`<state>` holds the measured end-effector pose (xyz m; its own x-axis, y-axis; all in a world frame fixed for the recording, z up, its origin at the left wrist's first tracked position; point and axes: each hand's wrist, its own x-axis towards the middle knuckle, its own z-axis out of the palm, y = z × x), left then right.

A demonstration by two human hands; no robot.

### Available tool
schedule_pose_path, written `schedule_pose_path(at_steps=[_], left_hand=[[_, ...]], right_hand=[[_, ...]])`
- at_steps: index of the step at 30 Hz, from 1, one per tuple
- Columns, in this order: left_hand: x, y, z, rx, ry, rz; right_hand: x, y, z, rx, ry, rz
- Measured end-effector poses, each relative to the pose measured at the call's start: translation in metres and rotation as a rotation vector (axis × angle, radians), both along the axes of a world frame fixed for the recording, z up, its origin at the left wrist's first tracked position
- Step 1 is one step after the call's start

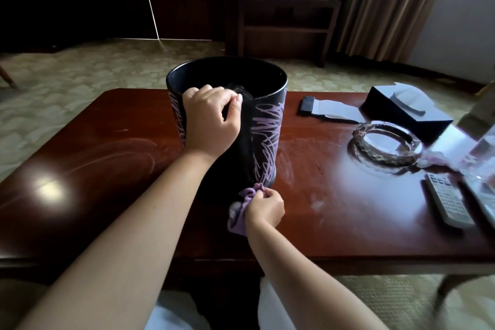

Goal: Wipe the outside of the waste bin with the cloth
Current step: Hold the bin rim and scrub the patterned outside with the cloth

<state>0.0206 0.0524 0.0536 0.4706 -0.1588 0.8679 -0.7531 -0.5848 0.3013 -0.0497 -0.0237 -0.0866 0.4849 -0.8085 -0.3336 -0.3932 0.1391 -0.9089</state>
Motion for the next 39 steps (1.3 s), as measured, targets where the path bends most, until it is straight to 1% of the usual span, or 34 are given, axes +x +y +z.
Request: schedule_pose_path(at_steps=[3, 6, 9, 15, 19, 21, 25, 29, 31, 34, 36, 39], left_hand=[[0.000, -0.001, -0.001, 0.002, -0.001, -0.002], [0.000, -0.002, 0.000, 0.002, -0.007, 0.014], [-0.001, -0.003, 0.000, -0.004, -0.018, 0.020], [-0.001, -0.004, 0.001, -0.011, -0.014, 0.018], [0.000, -0.006, -0.001, -0.012, -0.020, 0.038], [0.000, -0.005, -0.002, -0.014, -0.019, 0.044], [-0.001, -0.005, 0.000, -0.015, -0.014, 0.042], [0.000, -0.005, 0.000, -0.016, -0.003, 0.038], [0.000, -0.005, 0.000, -0.009, -0.006, 0.046], [0.001, -0.006, -0.001, -0.006, -0.013, 0.061], [0.001, -0.006, -0.001, -0.009, -0.015, 0.071], [0.001, -0.004, -0.002, -0.009, -0.013, 0.059]], right_hand=[[0.002, -0.015, 0.001, -0.049, 0.031, 0.013], [-0.002, -0.015, -0.005, -0.164, 0.040, 0.118], [-0.006, -0.010, -0.012, -0.206, 0.035, 0.203], [0.001, -0.026, -0.009, -0.197, 0.035, 0.145], [-0.008, -0.015, -0.019, -0.308, -0.005, 0.253], [-0.009, -0.015, -0.020, -0.287, -0.005, 0.265], [0.000, -0.024, -0.013, -0.146, 0.020, 0.136], [0.003, -0.024, -0.010, -0.065, 0.016, 0.046], [0.000, -0.024, -0.011, -0.115, 0.000, 0.089], [-0.008, -0.022, -0.018, -0.229, -0.035, 0.274], [-0.008, -0.026, -0.018, -0.213, -0.034, 0.307], [0.001, -0.032, -0.014, -0.073, -0.023, 0.120]])
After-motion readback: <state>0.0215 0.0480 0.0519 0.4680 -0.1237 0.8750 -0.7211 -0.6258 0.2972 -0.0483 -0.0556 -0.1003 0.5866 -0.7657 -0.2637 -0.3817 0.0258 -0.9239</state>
